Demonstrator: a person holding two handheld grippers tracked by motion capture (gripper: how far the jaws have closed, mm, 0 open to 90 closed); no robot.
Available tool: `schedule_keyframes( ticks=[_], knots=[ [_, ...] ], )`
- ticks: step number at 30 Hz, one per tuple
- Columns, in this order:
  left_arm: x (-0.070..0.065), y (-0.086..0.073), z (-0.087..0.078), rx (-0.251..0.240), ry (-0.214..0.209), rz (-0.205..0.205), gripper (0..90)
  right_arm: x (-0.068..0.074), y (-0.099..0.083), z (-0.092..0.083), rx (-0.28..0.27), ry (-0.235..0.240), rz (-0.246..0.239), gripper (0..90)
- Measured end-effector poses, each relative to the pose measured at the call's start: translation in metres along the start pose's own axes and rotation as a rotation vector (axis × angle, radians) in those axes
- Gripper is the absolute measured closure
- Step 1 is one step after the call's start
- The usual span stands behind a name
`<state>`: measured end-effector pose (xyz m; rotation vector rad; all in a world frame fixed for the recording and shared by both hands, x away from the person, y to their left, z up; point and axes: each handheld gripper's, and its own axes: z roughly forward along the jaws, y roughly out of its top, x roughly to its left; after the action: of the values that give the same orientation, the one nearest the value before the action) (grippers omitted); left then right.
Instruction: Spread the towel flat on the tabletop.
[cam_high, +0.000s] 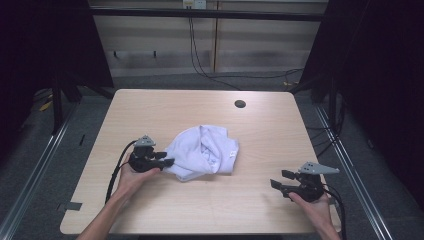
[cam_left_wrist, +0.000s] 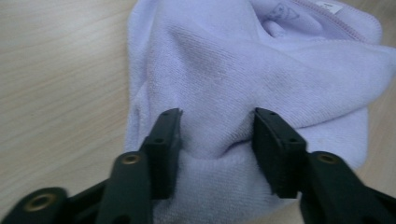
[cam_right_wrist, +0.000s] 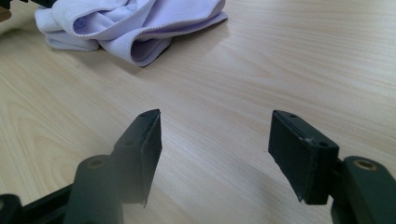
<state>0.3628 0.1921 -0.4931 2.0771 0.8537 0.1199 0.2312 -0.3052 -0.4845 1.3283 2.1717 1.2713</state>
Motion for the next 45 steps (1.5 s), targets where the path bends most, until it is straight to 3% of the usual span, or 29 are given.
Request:
schedule_keyframes(
  ticks=[3, 8, 11, 15, 17, 18, 19, 21, 23, 24, 27, 29, 32, 33, 35, 37, 38, 40, 41, 45],
  knots=[
    [-0.007, -0.003, 0.001, 0.003, 0.002, 0.026, 72.4, 0.001, 0.0, -0.001, -0.003, 0.007, 0.001, 34.5],
    [-0.021, -0.007, 0.001, 0.016, -0.051, 0.038, 76.3, 0.002, 0.001, -0.002, -0.005, 0.017, 0.003, 35.6],
    [-0.039, -0.013, -0.001, 0.04, -0.107, 0.063, 76.7, 0.004, 0.002, -0.001, 0.0, 0.031, 0.0, 36.7],
    [-0.052, -0.017, -0.003, 0.059, -0.14, 0.082, 76.9, 0.008, 0.003, 0.0, 0.006, 0.048, -0.008, 38.3],
    [-0.067, -0.023, -0.006, 0.071, -0.177, 0.082, 76.8, 0.014, 0.005, 0.001, 0.01, 0.059, -0.023, 40.0],
    [-0.067, -0.023, -0.006, 0.071, -0.177, 0.082, 76.7, 0.014, 0.005, 0.001, 0.01, 0.059, -0.023, 40.0],
    [-0.077, -0.027, -0.009, 0.082, -0.195, 0.085, 76.3, 0.019, 0.006, 0.003, 0.011, 0.073, -0.032, 42.2],
    [-0.084, -0.029, -0.011, 0.09, -0.206, 0.091, 75.8, 0.021, 0.007, 0.003, 0.014, 0.08, -0.038, 44.1],
    [-0.089, -0.03, -0.014, 0.097, -0.226, 0.087, 72.1, 0.026, 0.009, 0.006, 0.015, 0.1, -0.053, 45.4],
    [-0.093, -0.03, -0.019, 0.095, -0.239, 0.112, 66.5, 0.033, 0.012, 0.009, 0.023, 0.119, -0.065, 48.3],
    [-0.091, -0.026, -0.026, 0.073, -0.244, 0.119, 56.1, 0.039, 0.016, 0.013, 0.024, 0.148, -0.082, 52.7],
    [-0.086, -0.019, -0.033, 0.026, -0.253, 0.105, 55.7, 0.045, 0.021, 0.019, 0.028, 0.173, -0.097, 57.0],
    [-0.078, -0.006, -0.036, -0.033, -0.23, 0.079, 53.6, 0.055, 0.036, 0.033, 0.036, 0.208, -0.126, 65.0],
    [-0.071, 0.006, -0.032, -0.054, -0.208, 0.078, 55.3, 0.061, 0.045, 0.044, 0.038, 0.229, -0.145, 67.7],
    [-0.064, 0.016, -0.021, -0.057, -0.182, 0.075, 58.9, 0.067, 0.056, 0.058, 0.045, 0.247, -0.158, 69.5],
    [-0.06, 0.021, -0.012, -0.042, -0.184, 0.07, 59.1, 0.069, 0.061, 0.067, 0.052, 0.252, -0.161, 69.5],
    [-0.055, 0.022, 0.001, -0.031, -0.18, 0.052, 57.3, 0.073, 0.067, 0.084, 0.07, 0.257, -0.169, 66.3],
    [-0.053, 0.021, 0.009, -0.009, -0.186, 0.038, 54.9, 0.074, 0.068, 0.092, 0.082, 0.256, -0.17, 65.3],
    [-0.053, 0.021, 0.013, 0.004, -0.176, 0.043, 47.2, 0.074, 0.065, 0.107, 0.115, 0.26, -0.171, 60.9],
    [-0.051, 0.016, 0.021, 0.035, -0.171, 0.031, 39.3, 0.076, 0.059, 0.119, 0.16, 0.255, -0.189, 53.3]
  ],
)
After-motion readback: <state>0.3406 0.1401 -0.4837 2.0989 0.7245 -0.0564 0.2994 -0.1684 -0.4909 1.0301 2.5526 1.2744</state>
